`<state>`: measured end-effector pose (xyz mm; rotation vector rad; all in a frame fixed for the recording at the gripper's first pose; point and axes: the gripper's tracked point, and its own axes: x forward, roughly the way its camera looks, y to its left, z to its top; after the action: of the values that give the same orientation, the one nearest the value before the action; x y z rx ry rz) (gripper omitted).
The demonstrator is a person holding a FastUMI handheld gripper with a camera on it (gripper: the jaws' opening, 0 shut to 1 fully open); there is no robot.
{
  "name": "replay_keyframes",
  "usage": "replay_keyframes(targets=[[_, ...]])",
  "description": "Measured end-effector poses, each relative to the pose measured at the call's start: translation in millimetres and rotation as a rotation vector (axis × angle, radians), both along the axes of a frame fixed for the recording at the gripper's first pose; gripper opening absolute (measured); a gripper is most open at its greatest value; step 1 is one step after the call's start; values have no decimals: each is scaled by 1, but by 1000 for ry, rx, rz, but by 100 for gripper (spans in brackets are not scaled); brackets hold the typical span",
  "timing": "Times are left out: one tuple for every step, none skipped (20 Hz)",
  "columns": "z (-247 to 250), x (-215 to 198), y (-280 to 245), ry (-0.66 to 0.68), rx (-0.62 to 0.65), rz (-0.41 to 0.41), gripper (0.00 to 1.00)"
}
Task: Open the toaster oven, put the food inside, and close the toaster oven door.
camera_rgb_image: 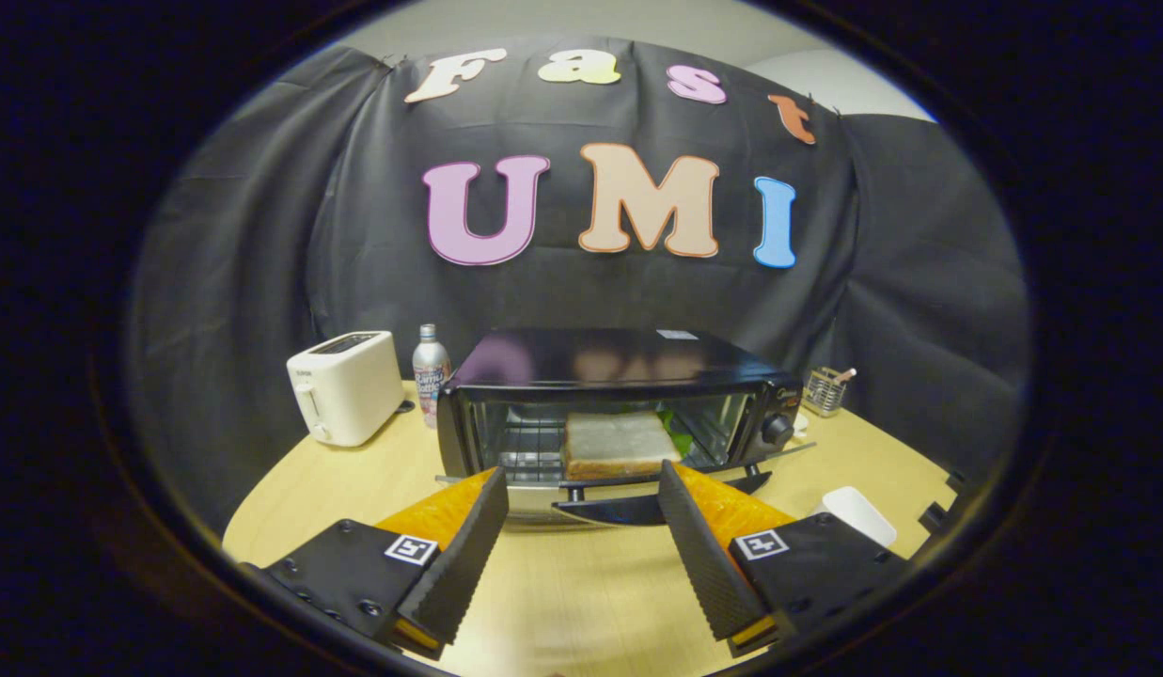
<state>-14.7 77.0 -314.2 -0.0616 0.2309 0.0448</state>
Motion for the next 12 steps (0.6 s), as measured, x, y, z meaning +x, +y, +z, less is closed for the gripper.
replay_keyframes(targets=[[2, 3, 0, -10, -1, -1, 99], [3, 7, 2, -18, -3, 0, 99], [4, 9, 2, -22, -8, 1, 99], [5, 12, 3, -25, -15, 2, 99], [5, 16, 4, -27, -24, 3, 99], [7, 19, 4, -31, -32, 4, 99], [8, 22, 6, -35, -41, 6, 99], [10, 26, 7, -42, -49, 9, 99], [11, 29, 7, -49, -53, 10, 99], [12, 33, 8, -57, -51, 11, 99], [13, 36, 9, -63, -43, 10, 99], [15, 39, 10, -65, -29, 11, 99]])
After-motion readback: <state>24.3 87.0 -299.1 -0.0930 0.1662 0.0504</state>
